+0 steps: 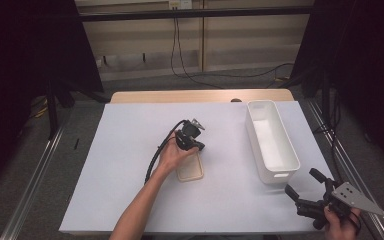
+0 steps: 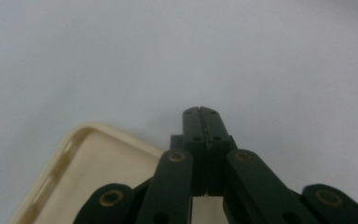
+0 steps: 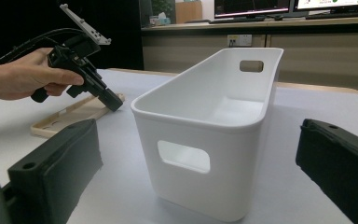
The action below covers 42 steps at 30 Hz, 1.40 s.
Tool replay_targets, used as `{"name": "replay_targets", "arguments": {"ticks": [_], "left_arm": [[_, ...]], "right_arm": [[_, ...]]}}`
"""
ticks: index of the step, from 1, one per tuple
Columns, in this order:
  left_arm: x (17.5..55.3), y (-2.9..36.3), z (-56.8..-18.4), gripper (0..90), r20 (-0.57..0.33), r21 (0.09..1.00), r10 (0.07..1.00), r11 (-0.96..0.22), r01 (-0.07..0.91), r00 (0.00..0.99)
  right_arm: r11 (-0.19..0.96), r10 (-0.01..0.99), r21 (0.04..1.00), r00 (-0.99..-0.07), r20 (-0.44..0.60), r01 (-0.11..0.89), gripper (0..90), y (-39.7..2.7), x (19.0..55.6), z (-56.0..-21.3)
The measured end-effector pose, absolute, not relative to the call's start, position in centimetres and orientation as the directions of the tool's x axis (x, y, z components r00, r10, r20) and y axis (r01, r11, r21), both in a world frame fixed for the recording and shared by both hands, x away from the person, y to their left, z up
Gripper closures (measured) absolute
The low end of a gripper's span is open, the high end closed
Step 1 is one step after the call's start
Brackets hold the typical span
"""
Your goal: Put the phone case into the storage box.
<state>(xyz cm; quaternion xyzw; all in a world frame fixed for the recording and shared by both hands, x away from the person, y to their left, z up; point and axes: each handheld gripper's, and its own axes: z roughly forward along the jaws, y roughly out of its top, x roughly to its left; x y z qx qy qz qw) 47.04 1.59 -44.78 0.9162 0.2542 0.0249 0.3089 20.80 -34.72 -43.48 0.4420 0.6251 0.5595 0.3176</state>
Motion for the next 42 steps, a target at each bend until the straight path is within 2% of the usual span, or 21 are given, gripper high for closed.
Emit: {"name": "replay_targets", "arguments": {"ticks": [42], "left_arm": [[46.9, 8.8, -44.9, 90.0, -0.102, 0.581, 0.584, -0.622, 0.524, 0.806]], "right_arm": [[-0.017, 0.908, 0.980, -0.406, 0.098, 0.198, 0.0, -34.7, 20.8, -43.5]]}}
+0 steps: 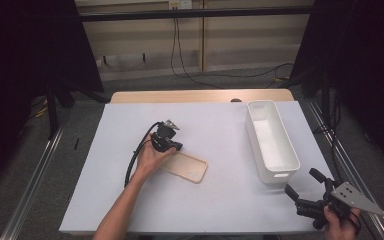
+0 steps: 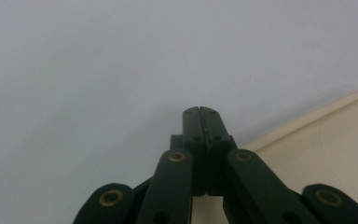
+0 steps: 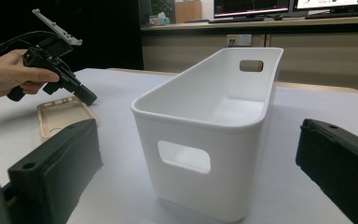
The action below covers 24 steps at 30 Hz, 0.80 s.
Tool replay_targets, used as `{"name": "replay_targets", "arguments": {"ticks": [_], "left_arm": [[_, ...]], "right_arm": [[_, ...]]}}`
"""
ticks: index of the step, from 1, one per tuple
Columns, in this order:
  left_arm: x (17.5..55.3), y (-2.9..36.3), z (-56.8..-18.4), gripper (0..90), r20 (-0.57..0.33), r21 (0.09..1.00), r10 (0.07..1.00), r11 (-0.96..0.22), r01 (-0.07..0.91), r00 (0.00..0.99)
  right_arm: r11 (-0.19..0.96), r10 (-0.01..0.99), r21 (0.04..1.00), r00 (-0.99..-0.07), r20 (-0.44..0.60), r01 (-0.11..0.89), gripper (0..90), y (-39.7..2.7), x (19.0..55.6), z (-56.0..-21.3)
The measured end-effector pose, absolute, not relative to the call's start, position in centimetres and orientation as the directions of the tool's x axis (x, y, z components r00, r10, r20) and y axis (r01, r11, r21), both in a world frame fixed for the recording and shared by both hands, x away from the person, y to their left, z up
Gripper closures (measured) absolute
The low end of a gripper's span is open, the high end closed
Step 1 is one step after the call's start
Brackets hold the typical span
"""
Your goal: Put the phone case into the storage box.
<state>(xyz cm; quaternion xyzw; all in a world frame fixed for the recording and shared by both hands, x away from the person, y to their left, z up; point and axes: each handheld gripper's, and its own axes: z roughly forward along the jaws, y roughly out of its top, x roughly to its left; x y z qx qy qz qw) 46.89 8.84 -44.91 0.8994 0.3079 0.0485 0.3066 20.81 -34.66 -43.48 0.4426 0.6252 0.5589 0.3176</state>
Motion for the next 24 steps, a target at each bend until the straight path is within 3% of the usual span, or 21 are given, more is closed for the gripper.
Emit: {"name": "replay_targets", "arguments": {"ticks": [24], "left_arm": [[44.4, 11.3, -45.0, 90.0, -0.075, 0.610, 0.582, -0.615, 0.499, 0.810]], "right_arm": [[-0.021, 0.910, 0.980, -0.401, 0.101, 0.198, 0.0, -34.8, 20.8, -43.5]]}}
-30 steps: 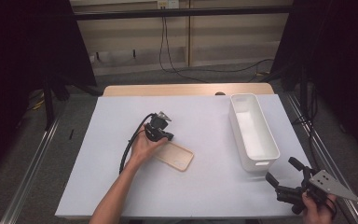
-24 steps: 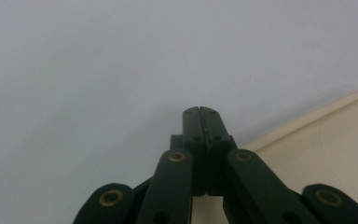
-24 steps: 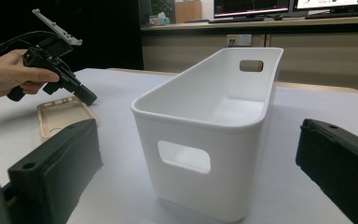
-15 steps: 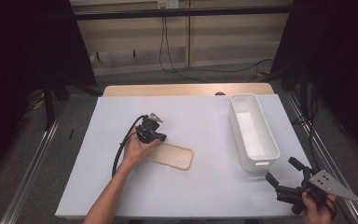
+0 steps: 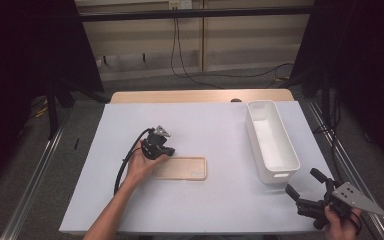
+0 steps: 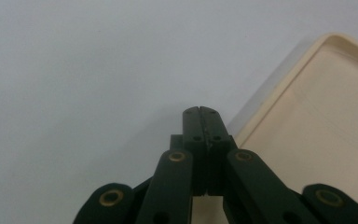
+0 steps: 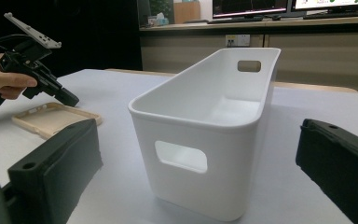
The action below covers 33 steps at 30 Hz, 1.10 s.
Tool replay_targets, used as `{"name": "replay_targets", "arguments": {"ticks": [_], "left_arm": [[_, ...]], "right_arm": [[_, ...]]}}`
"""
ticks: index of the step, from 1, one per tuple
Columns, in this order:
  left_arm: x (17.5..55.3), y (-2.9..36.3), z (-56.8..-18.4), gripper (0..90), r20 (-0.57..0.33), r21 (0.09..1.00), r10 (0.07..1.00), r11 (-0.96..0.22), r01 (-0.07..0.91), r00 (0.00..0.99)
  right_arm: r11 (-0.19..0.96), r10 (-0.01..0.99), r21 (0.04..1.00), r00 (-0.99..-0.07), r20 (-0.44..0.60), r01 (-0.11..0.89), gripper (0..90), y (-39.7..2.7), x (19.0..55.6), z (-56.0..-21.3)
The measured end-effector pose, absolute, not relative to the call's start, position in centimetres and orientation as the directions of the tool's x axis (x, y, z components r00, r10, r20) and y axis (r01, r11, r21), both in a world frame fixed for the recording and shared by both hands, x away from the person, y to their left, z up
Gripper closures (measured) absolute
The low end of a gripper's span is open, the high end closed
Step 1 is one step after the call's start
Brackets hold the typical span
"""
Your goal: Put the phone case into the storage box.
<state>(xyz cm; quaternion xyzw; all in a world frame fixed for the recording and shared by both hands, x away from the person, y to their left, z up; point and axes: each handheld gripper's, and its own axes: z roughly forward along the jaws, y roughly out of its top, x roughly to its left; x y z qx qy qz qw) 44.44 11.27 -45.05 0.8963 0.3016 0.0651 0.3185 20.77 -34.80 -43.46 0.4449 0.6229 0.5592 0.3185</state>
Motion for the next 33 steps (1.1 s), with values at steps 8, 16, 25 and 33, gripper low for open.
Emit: {"name": "replay_targets", "arguments": {"ticks": [8, 16, 25, 33], "left_arm": [[43.2, 11.7, -44.9, 90.0, -0.066, 0.611, 0.573, -0.623, 0.487, 0.817], [42.3, 12.2, -45.0, 90.0, -0.086, 0.622, 0.575, -0.607, 0.494, 0.814], [40.6, 11.9, -44.8, 90.0, -0.059, 0.610, 0.552, -0.639, 0.468, 0.832], [39.5, 12.2, -44.7, 90.0, -0.066, 0.608, 0.537, -0.646, 0.461, 0.841]], "right_arm": [[-0.018, 0.910, 0.980, -0.402, 0.098, 0.198, 0.0, -34.7, 20.8, -43.4], [-0.019, 0.911, 0.979, -0.401, 0.100, 0.202, 0.0, -34.7, 20.8, -43.5], [-0.016, 0.911, 0.980, -0.401, 0.097, 0.201, 0.0, -34.7, 20.9, -43.5], [-0.013, 0.909, 0.979, -0.405, 0.096, 0.202, 0.0, -34.6, 20.9, -43.5]]}}
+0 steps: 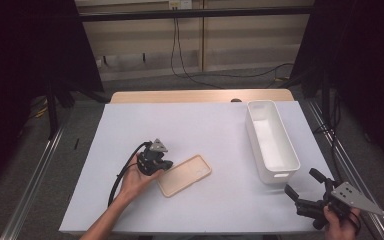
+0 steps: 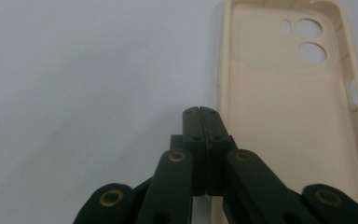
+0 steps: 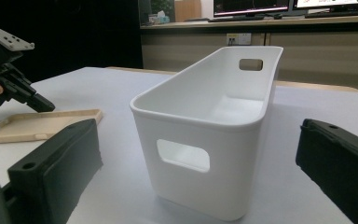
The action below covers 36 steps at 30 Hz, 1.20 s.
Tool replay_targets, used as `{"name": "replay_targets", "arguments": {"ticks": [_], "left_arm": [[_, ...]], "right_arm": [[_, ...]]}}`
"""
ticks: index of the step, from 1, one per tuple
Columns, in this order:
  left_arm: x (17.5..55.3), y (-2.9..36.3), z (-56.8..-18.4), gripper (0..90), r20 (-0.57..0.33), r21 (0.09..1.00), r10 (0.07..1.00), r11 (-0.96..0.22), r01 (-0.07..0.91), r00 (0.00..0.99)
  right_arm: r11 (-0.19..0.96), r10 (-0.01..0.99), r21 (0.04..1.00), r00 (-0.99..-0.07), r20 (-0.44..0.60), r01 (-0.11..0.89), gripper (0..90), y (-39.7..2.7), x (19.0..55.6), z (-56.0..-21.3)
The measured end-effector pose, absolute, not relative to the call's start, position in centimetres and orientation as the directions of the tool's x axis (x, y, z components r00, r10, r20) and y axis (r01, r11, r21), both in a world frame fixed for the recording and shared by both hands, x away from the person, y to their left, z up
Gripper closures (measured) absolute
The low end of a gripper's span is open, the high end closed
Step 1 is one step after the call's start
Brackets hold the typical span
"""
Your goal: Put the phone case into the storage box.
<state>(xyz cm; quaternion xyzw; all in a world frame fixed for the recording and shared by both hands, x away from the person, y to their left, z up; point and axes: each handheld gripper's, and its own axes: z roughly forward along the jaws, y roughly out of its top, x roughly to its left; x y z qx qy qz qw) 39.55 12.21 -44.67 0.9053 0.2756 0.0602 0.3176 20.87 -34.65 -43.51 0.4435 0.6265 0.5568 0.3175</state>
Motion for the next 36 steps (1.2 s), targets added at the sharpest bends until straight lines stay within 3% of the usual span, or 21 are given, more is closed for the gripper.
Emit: {"name": "replay_targets", "arguments": {"ticks": [24, 36], "left_arm": [[36.8, 14.0, -44.5, 90.0, -0.107, 0.614, 0.539, -0.626, 0.482, 0.836], [35.7, 14.1, -44.6, 90.0, -0.079, 0.625, 0.536, -0.631, 0.461, 0.841]], "right_arm": [[-0.016, 0.911, 0.978, -0.399, 0.099, 0.207, 0.0, -34.6, 20.9, -43.6], [-0.018, 0.912, 0.978, -0.398, 0.101, 0.207, 0.0, -34.7, 20.9, -43.6]]}}
